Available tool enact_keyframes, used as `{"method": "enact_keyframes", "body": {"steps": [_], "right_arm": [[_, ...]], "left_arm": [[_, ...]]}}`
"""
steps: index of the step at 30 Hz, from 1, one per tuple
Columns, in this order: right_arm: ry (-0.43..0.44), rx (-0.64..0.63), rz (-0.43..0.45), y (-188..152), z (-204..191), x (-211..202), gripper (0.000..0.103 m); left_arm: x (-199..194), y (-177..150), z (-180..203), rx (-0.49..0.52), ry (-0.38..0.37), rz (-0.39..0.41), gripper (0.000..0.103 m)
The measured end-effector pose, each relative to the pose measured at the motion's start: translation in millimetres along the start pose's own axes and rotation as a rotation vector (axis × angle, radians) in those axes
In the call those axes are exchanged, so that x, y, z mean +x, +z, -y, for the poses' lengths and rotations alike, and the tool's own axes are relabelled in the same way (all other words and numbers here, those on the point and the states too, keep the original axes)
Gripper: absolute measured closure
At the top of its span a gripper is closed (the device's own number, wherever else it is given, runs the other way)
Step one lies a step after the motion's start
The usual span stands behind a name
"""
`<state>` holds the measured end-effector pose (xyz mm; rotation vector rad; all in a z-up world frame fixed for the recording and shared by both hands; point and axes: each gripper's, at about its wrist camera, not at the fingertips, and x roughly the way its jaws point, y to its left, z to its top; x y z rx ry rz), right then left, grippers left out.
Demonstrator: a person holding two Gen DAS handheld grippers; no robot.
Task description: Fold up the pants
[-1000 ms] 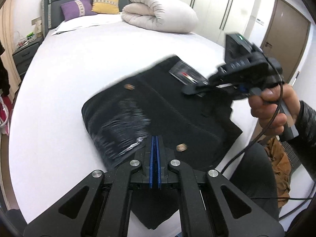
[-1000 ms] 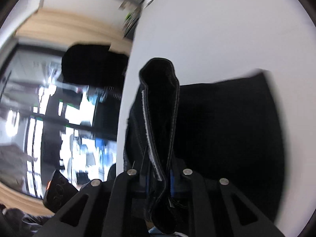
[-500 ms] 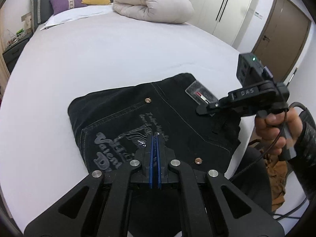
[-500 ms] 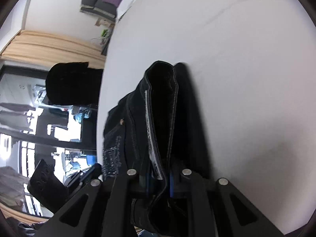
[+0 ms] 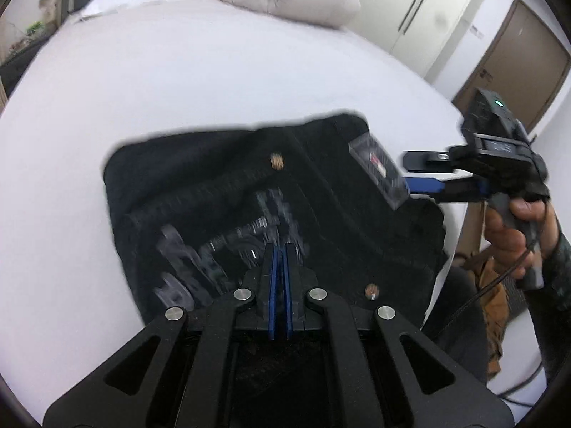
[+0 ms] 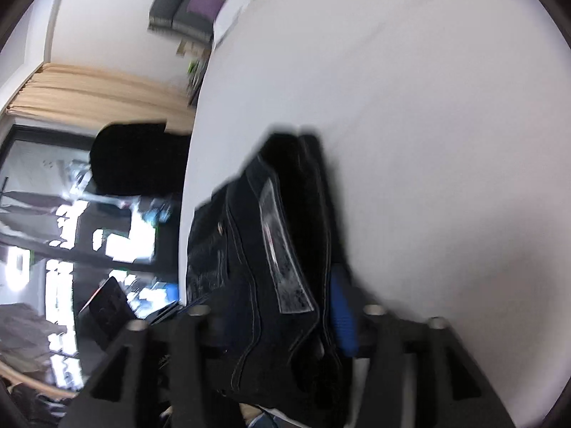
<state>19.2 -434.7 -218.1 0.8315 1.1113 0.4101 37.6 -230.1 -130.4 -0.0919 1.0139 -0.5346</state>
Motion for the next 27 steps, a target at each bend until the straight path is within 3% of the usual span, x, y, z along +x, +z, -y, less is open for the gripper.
{"method": "enact_keyframes", "body": {"steps": [3, 4, 6, 9, 10, 11, 12, 15, 18, 19, 20, 21, 23, 25, 27], "right_arm": [[0.074, -0.085, 0.017, -5.2, -35.7, -14.5, 0.051], [0.096, -0.112, 0.005, -7.0, -45.5, -11.4, 0.061], [0.118, -0.155, -0.057, -13.0, -59.8, 6.6, 0.064], [0.059, -0.114, -0.16, -28.9, -44.4, 45.0, 0.065], [0.014, -0.112, -0.186, -36.8, -34.7, 54.7, 0.073], [-0.008, -0.128, -0.181, -44.0, -28.0, 57.4, 0.086], [0.003, -0.134, -0.155, -47.1, -24.2, 54.6, 0.09], [0.057, -0.113, -0.107, -59.7, -12.4, 29.5, 0.091], [0.071, -0.129, -0.056, -66.6, -10.1, -2.4, 0.082], [0.056, -0.132, -0.021, -67.7, -11.9, -16.3, 0.064], [0.028, -0.13, 0.019, -66.0, -10.6, -27.8, 0.032], [0.01, -0.114, 0.066, -65.3, -6.8, -39.5, 0.023], [0.031, -0.091, 0.105, -52.9, -2.5, -46.7, 0.018], [0.018, -0.102, 0.076, -34.9, -7.5, -32.2, 0.018], [0.006, -0.114, 0.039, -19.4, -7.2, -14.4, 0.018]], "left_arm": [[5.5, 9.5, -7.0, -0.006, 0.024, 0.0, 0.101], [12.4, 10.5, -10.6, -0.011, 0.034, -0.021, 0.101], [28.9, 8.7, -16.8, -0.016, 0.037, -0.081, 0.101], [28.1, 3.5, -20.0, -0.032, 0.029, -0.069, 0.101], [25.3, 0.2, -20.1, -0.039, 0.031, -0.069, 0.101], [23.6, -5.1, -20.5, -0.046, 0.021, -0.07, 0.101], [21.2, -12.1, -18.9, -0.039, 0.012, -0.07, 0.101], [10.0, -30.8, -8.7, 0.036, 0.03, -0.048, 0.101], [-11.9, -38.1, -7.4, 0.049, 0.062, -0.025, 0.1], [-20.9, -38.5, -10.4, 0.04, 0.084, 0.0, 0.1], [-28.1, -36.5, -12.6, 0.025, 0.114, 0.025, 0.1], [-36.4, -34.5, -20.2, -0.008, 0.135, 0.055, 0.098], [-38.1, -29.9, -36.3, -0.106, 0.129, 0.073, 0.08], [-26.6, -26.2, -55.2, -0.201, 0.111, 0.036, 0.023], [-16.3, -25.4, -64.6, -0.235, 0.107, 0.028, 0.019]]}}
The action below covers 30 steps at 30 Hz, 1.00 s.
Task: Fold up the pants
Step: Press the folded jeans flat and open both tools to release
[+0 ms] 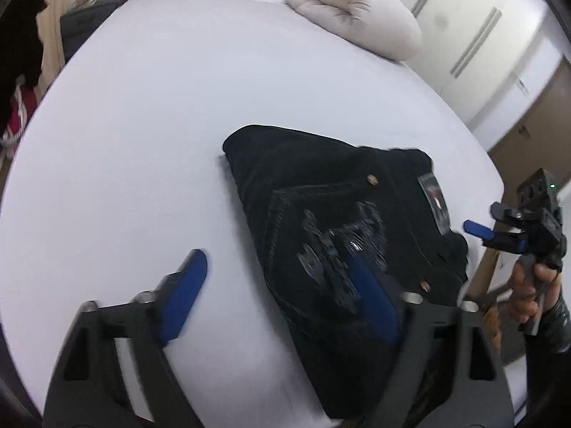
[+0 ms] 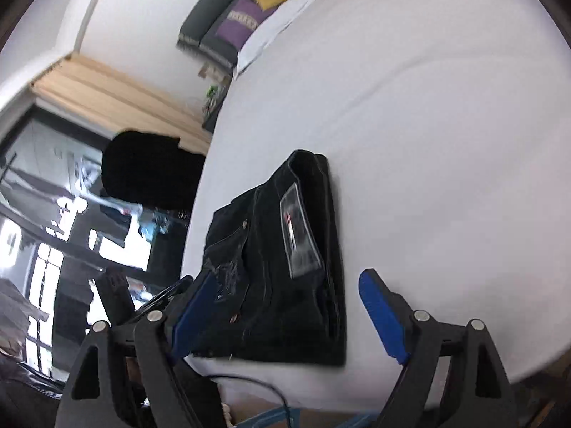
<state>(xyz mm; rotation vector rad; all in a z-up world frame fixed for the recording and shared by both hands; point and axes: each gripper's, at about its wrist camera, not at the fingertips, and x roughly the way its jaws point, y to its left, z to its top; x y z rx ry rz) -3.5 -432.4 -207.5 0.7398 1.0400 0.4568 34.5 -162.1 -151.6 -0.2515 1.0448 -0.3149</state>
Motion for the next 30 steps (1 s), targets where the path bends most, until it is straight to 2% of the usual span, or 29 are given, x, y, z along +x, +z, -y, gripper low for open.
{"method": "enact_keyframes", "body": {"steps": [2, 3, 4, 6, 8, 9, 11, 14, 15, 17, 19, 20, 22, 25, 30], "right_arm": [[-0.012, 0.024, -0.064, 14.1, 5.7, 27.8, 0.018], [-0.034, 0.05, -0.101, 18.1, 12.2, 44.6, 0.019], [-0.046, 0.058, -0.113, 21.4, 15.3, 53.9, 0.022], [-0.035, 0.046, -0.112, 27.4, 9.1, 65.2, 0.027], [-0.037, 0.041, -0.144, 29.1, 4.7, 74.2, 0.048], [-0.067, 0.025, -0.166, 27.0, 4.2, 79.3, 0.051], [-0.087, 0.007, -0.163, 21.7, 3.9, 78.0, 0.06], [-0.088, 0.022, -0.148, 20.5, 3.2, 72.9, 0.068], [-0.093, 0.018, -0.144, 22.3, 0.5, 74.1, 0.069], [-0.115, 0.003, -0.134, 24.6, -12.5, 80.2, 0.072], [-0.134, -0.012, -0.12, 23.0, -19.6, 77.5, 0.076], [-0.143, -0.021, -0.113, 23.5, -23.3, 79.2, 0.078], [-0.155, -0.042, -0.096, 22.2, -35.1, 75.3, 0.08], [-0.16, -0.083, -0.079, 20.0, -57.8, 66.3, 0.082], [-0.141, -0.158, -0.065, 29.4, -107.3, 62.6, 0.083]], "left_arm": [[13.7, 4.6, -5.3, 0.0, 0.005, -0.066, 0.019], [23.1, 6.5, -5.4, -0.008, -0.018, -0.105, 0.019], [32.3, 7.9, -4.4, -0.013, -0.036, -0.133, 0.019], [43.9, 10.7, 0.6, 0.013, -0.014, -0.163, 0.019], [47.6, 12.6, 5.4, 0.032, -0.004, -0.17, 0.019], [53.8, 14.6, 10.2, 0.041, -0.004, -0.184, 0.019], [58.1, 17.7, 16.4, 0.061, -0.012, -0.197, 0.029], [60.9, 22.3, 23.1, 0.081, -0.005, -0.202, 0.039], [61.4, 23.2, 23.9, 0.085, 0.002, -0.2, 0.045], [62.1, 25.0, 24.4, 0.089, 0.009, -0.196, 0.051], [61.1, 25.8, 25.3, 0.089, 0.01, -0.187, 0.063], [60.4, 26.2, 24.8, 0.086, 0.009, -0.184, 0.064], [59.0, 26.5, 21.6, 0.086, -0.002, -0.175, 0.075], [51.6, 25.3, 14.8, 0.083, -0.022, -0.157, 0.082], [30.6, 35.0, -2.4, 0.049, -0.06, -0.119, 0.085]]}}
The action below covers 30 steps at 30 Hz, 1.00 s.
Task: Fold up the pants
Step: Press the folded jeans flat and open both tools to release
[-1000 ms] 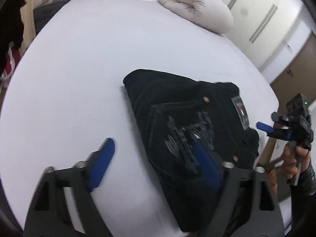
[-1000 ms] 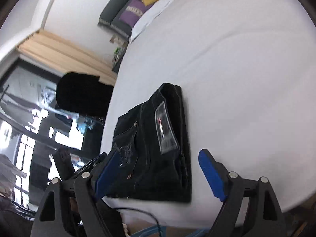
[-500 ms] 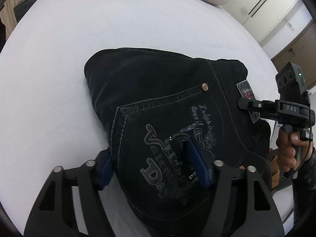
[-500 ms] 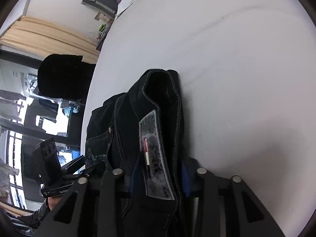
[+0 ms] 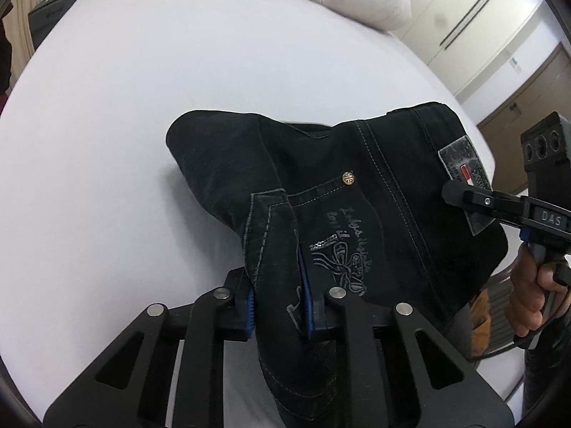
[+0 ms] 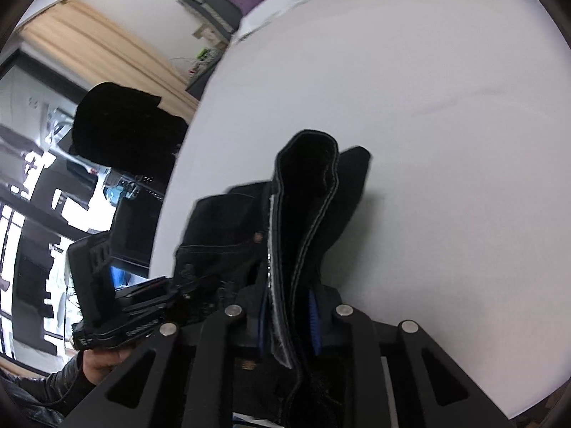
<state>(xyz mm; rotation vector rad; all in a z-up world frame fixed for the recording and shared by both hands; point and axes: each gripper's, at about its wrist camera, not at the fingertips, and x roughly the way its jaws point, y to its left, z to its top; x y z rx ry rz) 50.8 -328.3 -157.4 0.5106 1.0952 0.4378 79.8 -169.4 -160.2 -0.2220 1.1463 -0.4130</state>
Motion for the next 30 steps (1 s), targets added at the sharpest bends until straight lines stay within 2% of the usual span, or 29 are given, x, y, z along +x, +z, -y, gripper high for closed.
{"method": "enact_keyframes", "body": {"steps": [5, 9, 14, 16, 17, 18, 19, 20, 21, 23, 24, 25, 26, 28, 29, 30], "right_arm": [[0.062, -0.026, 0.013, 36.2, -37.1, 18.9, 0.083], [0.128, 0.0, -0.013, 81.8, -57.4, 74.9, 0.083], [0.11, 0.042, -0.091, 109.4, -58.9, 156.8, 0.083], [0.075, 0.096, -0.124, 110.2, -44.0, 187.5, 0.082], [0.066, 0.114, -0.129, 109.2, -36.5, 196.3, 0.078], [0.07, 0.145, -0.13, 106.4, -25.2, 203.3, 0.072], [0.094, 0.187, -0.119, 101.9, -13.6, 206.7, 0.064], [0.138, 0.213, -0.101, 98.3, -5.7, 206.5, 0.064], [0.179, 0.227, -0.08, 93.4, 0.2, 202.7, 0.063], [0.162, 0.219, -0.063, 86.4, -2.7, 189.6, 0.051], [0.122, 0.202, -0.035, 84.0, -7.8, 178.0, 0.046], [0.079, 0.173, 0.0, 81.4, -14.2, 165.2, 0.036], [0.042, 0.136, 0.038, 78.4, -21.7, 152.3, 0.031], [-0.028, 0.04, 0.137, 66.3, -44.8, 116.4, 0.03], [-0.064, -0.015, 0.189, 59.3, -60.4, 97.5, 0.028], [-0.09, -0.052, 0.224, 54.5, -69.7, 85.4, 0.027]], "left_arm": [[-43.7, 28.7, -48.8, -0.012, 0.035, 0.093, 0.085], [-58.7, 57.5, -102.5, 0.001, 0.113, 0.123, 0.085], [-39.3, 79.9, -173.5, -0.03, 0.141, 0.113, 0.085], [-19.1, 79.1, -201.6, -0.07, 0.121, 0.078, 0.082], [-9.9, 76.3, -213.3, -0.095, 0.105, 0.072, 0.08], [-5.3, 73.4, -220.2, -0.107, 0.095, 0.081, 0.075], [-2.5, 70.2, -225.7, -0.118, 0.087, 0.094, 0.066], [-1.0, 65.6, -231.8, -0.134, 0.081, 0.115, 0.062], [-0.9, 61.4, -237.7, -0.149, 0.065, 0.133, 0.058], [-9.6, 55.7, -245.0, -0.17, 0.052, 0.155, 0.058], [-22.5, 51.9, -246.8, -0.173, 0.095, 0.188, 0.057], [-32.8, 47.9, -242.1, -0.168, 0.127, 0.228, 0.057], [-53.2, 42.5, -235.4, -0.15, 0.165, 0.292, 0.05], [-88.5, 30.0, -195.2, -0.106, 0.252, 0.412, 0.024], [-114.3, 20.6, -178.6, -0.072, 0.313, 0.499, 0.018], [-128.0, 17.1, -163.9, -0.048, 0.351, 0.551, 0.005]]}}
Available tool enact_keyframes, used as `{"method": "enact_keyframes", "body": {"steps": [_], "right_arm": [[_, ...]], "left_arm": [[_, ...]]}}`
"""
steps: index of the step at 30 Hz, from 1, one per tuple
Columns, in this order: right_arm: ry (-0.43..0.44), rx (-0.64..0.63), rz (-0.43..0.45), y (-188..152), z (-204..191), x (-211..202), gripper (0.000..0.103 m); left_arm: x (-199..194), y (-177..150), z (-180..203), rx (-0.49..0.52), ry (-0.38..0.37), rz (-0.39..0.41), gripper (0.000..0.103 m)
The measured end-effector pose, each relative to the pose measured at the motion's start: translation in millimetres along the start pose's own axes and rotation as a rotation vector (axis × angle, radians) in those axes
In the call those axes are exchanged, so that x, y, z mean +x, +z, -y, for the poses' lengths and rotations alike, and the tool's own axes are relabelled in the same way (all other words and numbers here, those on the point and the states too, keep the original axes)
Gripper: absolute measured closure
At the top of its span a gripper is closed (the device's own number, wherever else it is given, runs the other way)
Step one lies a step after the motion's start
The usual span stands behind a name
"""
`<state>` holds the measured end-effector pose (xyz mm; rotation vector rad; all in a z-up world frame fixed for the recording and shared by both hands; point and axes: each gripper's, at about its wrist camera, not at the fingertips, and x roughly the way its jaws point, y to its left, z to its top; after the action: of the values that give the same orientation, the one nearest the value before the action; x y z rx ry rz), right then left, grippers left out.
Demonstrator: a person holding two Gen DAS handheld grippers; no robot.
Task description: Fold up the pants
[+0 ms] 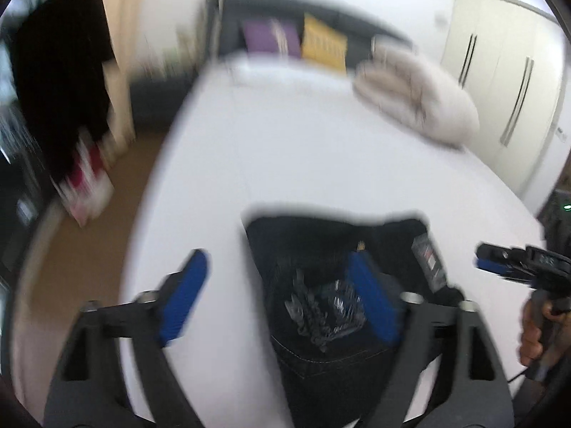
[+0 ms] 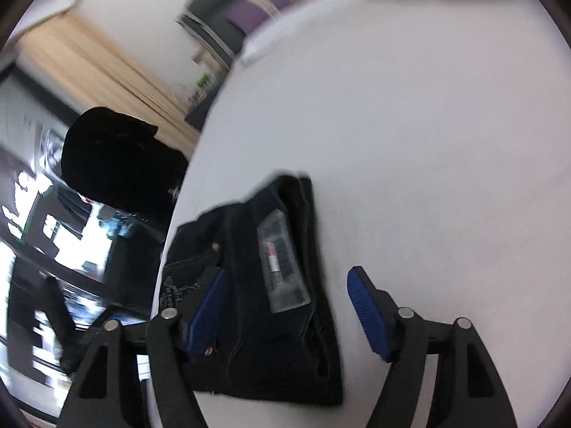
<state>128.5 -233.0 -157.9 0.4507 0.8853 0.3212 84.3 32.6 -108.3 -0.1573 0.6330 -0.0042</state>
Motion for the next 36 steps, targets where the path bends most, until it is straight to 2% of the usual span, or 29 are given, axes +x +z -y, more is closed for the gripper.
{"method": "enact_keyframes", "body": {"steps": [1, 2, 3, 4, 5, 6, 8, 12, 14, 16, 18, 21, 23, 27, 36], "right_arm": [[-0.033, -0.059, 0.061, -3.8, -15.4, -21.9, 0.025], [-0.052, -0.101, 0.111, -8.1, -28.5, -39.0, 0.02], [-0.063, -0.144, 0.168, -12.8, -43.4, -58.5, 0.017], [-0.072, -0.18, 0.23, -17.9, -58.3, -79.5, 0.007], [-0.083, -0.21, 0.297, -25.2, -72.4, -102.2, 0.0], [-0.083, -0.226, 0.341, -33.7, -78.6, -118.7, 0.0], [-0.069, -0.257, 0.441, -38.9, -102.3, -151.5, 0.0], [-0.069, -0.276, 0.498, -47.9, -127.5, -193.6, 0.0], [-0.099, -0.279, 0.52, -56.6, -135.4, -208.5, 0.0], [-0.12, -0.292, 0.527, -69.2, -142.0, -222.8, 0.0], [-0.13, -0.32, 0.508, -81.0, -148.6, -230.8, 0.0], [-0.255, -0.357, 0.45, -91.6, -159.5, -230.8, 0.0], [-0.296, -0.352, 0.41, -95.4, -159.4, -222.7, 0.0], [-0.297, -0.305, 0.331, -96.5, -156.1, -204.6, 0.0], [-0.335, -0.305, 0.281, -100.6, -156.3, -182.0, 0.0]], "left_arm": [[-31.1, 5.2, 13.2, 0.035, 0.056, 0.088, 0.0], [-60.8, 7.5, 22.9, 0.069, 0.124, 0.175, 0.0], [-85.1, 7.5, 30.0, 0.092, 0.179, 0.223, 0.0], [-102.1, 8.1, 36.0, 0.103, 0.221, 0.243, 0.0], [-117.3, 8.6, 39.5, 0.102, 0.252, 0.246, 0.0], [-129.9, 8.9, 49.6, 0.084, 0.29, 0.224, 0.0], [-149.8, 6.5, 55.1, 0.079, 0.317, 0.177, 0.0], [-194.2, -12.5, 68.0, 0.054, 0.292, 0.184, 0.0], [-206.9, -23.6, 74.4, 0.024, 0.263, 0.137, 0.0], [-217.5, -32.3, 72.3, -0.003, 0.249, 0.081, 0.0], [-210.0, -40.0, 74.7, -0.017, 0.24, 0.022, 0.0], [-208.1, -50.9, 78.8, -0.036, 0.226, -0.018, 0.0], [-203.1, -54.1, 80.8, -0.029, 0.224, -0.036, 0.0], [-185.0, -62.8, 80.3, -0.029, 0.214, -0.083, 0.0], [-151.8, -62.7, 64.5, -0.046, 0.214, -0.128, 0.0]]}}
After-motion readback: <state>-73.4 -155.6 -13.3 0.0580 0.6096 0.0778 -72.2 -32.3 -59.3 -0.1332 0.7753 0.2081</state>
